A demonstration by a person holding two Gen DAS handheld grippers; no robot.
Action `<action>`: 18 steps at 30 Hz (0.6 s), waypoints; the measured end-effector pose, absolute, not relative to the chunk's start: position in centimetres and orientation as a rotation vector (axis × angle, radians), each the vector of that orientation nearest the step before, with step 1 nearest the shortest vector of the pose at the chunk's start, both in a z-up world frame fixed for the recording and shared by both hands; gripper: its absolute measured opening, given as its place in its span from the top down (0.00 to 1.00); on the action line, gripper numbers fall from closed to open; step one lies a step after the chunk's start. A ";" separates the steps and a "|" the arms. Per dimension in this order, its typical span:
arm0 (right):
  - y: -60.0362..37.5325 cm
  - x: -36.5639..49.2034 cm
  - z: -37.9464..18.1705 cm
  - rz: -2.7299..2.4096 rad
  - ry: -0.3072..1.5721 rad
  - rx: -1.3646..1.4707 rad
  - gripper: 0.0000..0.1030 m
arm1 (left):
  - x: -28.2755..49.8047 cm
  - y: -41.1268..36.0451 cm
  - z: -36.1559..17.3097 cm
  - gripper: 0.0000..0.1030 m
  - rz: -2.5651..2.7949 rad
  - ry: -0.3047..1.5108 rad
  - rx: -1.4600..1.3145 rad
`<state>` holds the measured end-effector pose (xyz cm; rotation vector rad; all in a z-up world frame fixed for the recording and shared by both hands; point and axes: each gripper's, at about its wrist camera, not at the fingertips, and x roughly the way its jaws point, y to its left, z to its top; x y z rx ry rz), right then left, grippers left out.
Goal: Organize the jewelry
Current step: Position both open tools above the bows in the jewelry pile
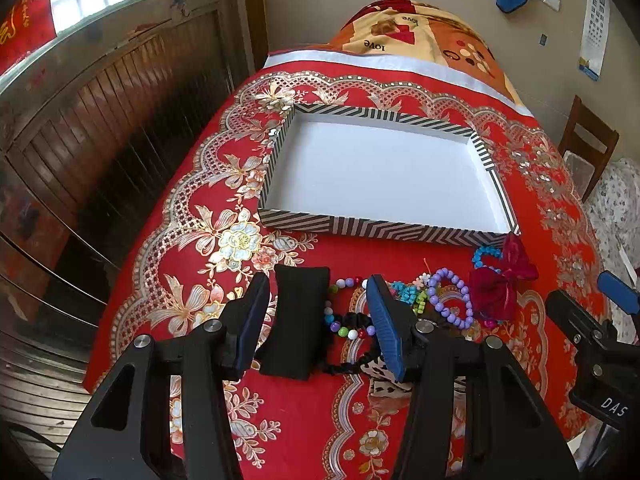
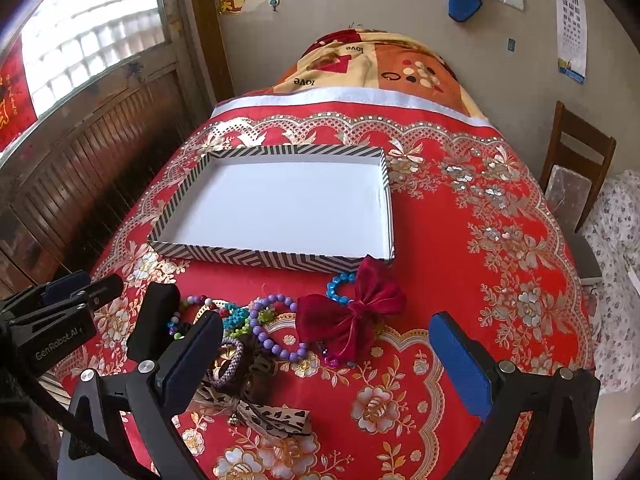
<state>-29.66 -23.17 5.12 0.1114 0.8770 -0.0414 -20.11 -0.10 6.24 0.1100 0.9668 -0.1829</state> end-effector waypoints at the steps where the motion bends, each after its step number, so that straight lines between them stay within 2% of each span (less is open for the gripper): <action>1: -23.2 -29.7 5.1 -0.041 0.877 0.108 0.01 | -20.1 -0.1 6.2 0.52 -0.184 0.968 0.109; 18: -23.2 -29.2 4.9 -0.036 0.880 0.106 0.01 | -19.6 -0.3 5.8 0.51 -0.187 0.973 0.116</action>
